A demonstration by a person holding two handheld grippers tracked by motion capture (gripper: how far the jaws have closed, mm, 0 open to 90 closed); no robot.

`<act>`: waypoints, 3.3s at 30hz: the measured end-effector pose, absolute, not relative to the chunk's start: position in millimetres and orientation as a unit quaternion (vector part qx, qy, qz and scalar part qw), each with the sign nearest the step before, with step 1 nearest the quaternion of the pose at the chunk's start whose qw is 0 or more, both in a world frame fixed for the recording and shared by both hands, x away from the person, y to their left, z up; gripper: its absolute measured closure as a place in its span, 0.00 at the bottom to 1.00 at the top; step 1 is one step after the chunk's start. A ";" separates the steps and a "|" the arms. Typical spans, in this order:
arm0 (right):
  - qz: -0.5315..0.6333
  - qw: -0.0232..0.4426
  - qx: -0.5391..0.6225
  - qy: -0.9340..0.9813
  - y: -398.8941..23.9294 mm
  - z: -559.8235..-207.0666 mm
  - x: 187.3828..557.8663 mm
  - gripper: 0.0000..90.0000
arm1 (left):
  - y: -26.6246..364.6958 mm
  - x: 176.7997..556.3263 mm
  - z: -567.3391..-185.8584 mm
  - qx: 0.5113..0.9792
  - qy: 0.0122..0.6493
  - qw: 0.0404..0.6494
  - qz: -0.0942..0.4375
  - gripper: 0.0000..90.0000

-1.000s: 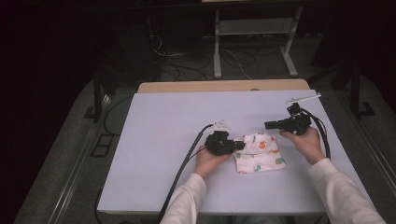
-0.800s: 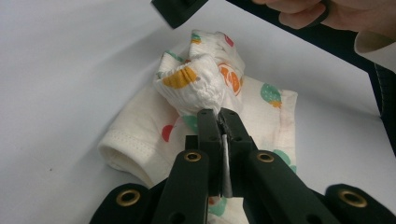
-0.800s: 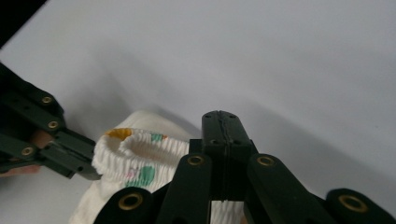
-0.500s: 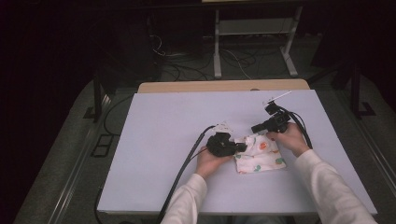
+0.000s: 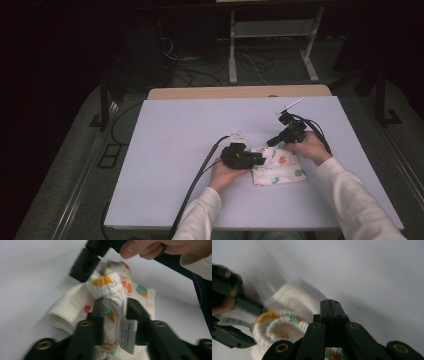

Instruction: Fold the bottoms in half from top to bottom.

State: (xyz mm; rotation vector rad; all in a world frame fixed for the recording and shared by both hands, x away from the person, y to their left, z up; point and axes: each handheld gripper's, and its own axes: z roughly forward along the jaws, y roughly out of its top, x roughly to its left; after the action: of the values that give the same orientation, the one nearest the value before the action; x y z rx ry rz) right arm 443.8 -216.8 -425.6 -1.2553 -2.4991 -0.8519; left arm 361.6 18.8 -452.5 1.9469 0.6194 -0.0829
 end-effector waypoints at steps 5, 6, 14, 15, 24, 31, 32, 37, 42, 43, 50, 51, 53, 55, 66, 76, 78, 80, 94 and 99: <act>-0.292 0.119 -0.415 -0.853 -219.1 -422.2 435.0 0.98 | 34.5 361.4 -444.8 0.777 0.276 0.565 -0.035 0.51; -0.293 0.123 -0.413 -0.854 -219.5 -422.3 432.5 0.98 | 37.5 362.7 -443.5 0.768 0.281 0.574 -0.038 0.49; -0.320 0.113 -0.410 -0.847 -229.2 -415.8 412.4 0.94 | 44.0 370.4 -442.7 0.754 0.327 0.568 -0.030 0.35; -0.323 0.111 -0.409 -0.846 -230.1 -415.0 410.7 0.94 | 44.0 371.9 -444.7 0.751 0.335 0.567 -0.040 0.33; -0.336 0.097 -0.382 -0.855 -234.2 -410.5 385.9 0.93 | 43.2 377.1 -451.0 0.754 0.362 0.546 -0.040 0.21; -0.344 0.101 -0.371 -0.857 -239.4 -414.3 366.8 0.93 | 42.4 376.2 -451.1 0.764 0.361 0.534 -0.032 0.19; -0.347 0.100 -0.368 -0.857 -239.6 -415.6 363.2 0.93 | 42.3 376.2 -451.6 0.767 0.361 0.530 -0.032 0.18; -0.354 0.098 -0.356 -0.859 -242.6 -420.7 348.5 0.93 | 40.1 375.6 -453.4 0.773 0.357 0.524 -0.035 0.15; -0.352 0.106 -0.356 -0.859 -246.0 -429.3 340.0 0.93 | 37.3 377.3 -453.2 0.780 0.357 0.512 -0.031 0.14; -0.354 0.106 -0.356 -0.858 -246.7 -431.6 339.2 0.93 | 36.6 377.5 -452.8 0.782 0.357 0.510 -0.030 0.13; -0.354 0.091 -0.343 -0.866 -247.4 -438.5 332.4 0.92 | 32.5 377.0 -452.2 0.787 0.351 0.507 -0.028 0.10; -0.354 0.089 -0.343 -0.866 -247.6 -438.8 331.7 0.91 | 32.1 377.0 -452.2 0.788 0.351 0.505 -0.028 0.10; -0.356 0.084 -0.343 -0.865 -248.1 -438.2 330.8 0.85 | 31.2 376.8 -451.8 0.790 0.347 0.505 -0.029 0.09; -0.359 0.069 -0.342 -0.866 -248.9 -435.2 329.2 0.77 | 30.9 376.3 -450.7 0.793 0.341 0.503 -0.029 0.09; -0.365 0.039 -0.342 -0.865 -254.0 -426.0 327.8 0.33 | 28.8 375.1 -442.2 0.807 0.324 0.494 -0.023 0.03; -0.385 0.014 -0.338 -0.859 -257.6 -410.6 330.2 0.02 | 27.5 375.5 -430.7 0.822 0.305 0.481 -0.014 0.00; -0.392 0.011 -0.337 -0.856 -259.4 -406.5 332.4 0.00 | 28.0 376.3 -428.0 0.823 0.305 0.479 -0.014 0.00; -0.396 0.009 -0.337 -0.854 -261.4 -402.6 335.0 0.00 | 28.3 377.1 -425.6 0.824 0.303 0.479 -0.012 0.00; -0.396 -0.003 -0.356 -0.846 -275.0 -390.4 361.4 0.00 | 31.4 387.5 -413.9 0.835 0.293 0.466 -0.006 0.00; -0.399 -0.005 -0.366 -0.841 -281.8 -387.4 371.2 0.00 | 32.6 392.3 -407.9 0.841 0.285 0.460 -0.001 0.00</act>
State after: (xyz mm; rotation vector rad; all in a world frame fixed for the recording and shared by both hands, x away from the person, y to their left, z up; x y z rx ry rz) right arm 371.2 -281.8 -387.4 -1.1526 -2.6501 -1.2585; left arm 392.3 32.6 -407.9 2.0709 0.7021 -0.0028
